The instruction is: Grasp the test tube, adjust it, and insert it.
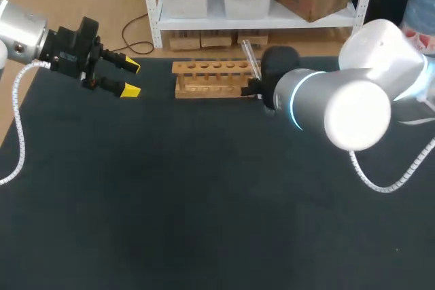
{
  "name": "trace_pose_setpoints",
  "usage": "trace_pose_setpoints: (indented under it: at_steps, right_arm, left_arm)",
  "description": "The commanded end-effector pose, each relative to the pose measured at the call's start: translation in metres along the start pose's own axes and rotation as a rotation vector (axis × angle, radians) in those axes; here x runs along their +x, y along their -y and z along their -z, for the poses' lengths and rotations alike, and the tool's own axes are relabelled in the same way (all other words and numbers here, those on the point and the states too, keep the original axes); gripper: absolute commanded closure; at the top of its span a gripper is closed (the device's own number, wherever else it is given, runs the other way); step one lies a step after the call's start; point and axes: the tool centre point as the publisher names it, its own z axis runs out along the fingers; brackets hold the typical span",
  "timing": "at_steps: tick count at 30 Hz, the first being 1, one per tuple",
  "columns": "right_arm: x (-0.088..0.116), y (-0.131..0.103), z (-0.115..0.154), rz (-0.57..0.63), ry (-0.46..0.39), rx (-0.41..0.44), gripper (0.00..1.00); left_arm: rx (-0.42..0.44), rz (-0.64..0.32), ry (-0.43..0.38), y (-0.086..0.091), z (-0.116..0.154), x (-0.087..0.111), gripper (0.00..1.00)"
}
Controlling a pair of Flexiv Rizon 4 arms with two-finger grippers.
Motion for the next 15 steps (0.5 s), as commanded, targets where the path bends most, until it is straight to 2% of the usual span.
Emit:
trace_pose_setpoints:
  at_steps: [1,15]
  right_arm:
    - [-0.0014,-0.006,-0.0106,0.0,-0.013,-0.002,1.0]
    - [0.0032,-0.0132,-0.0204,0.002,-0.05,-0.016,1.0]
  left_arm:
    - [0.002,-0.002,0.001,-0.0009,-0.0003,0.0007,0.0]
    - [0.002,-0.002,0.001,-0.0009,-0.0003,0.0007,0.0]
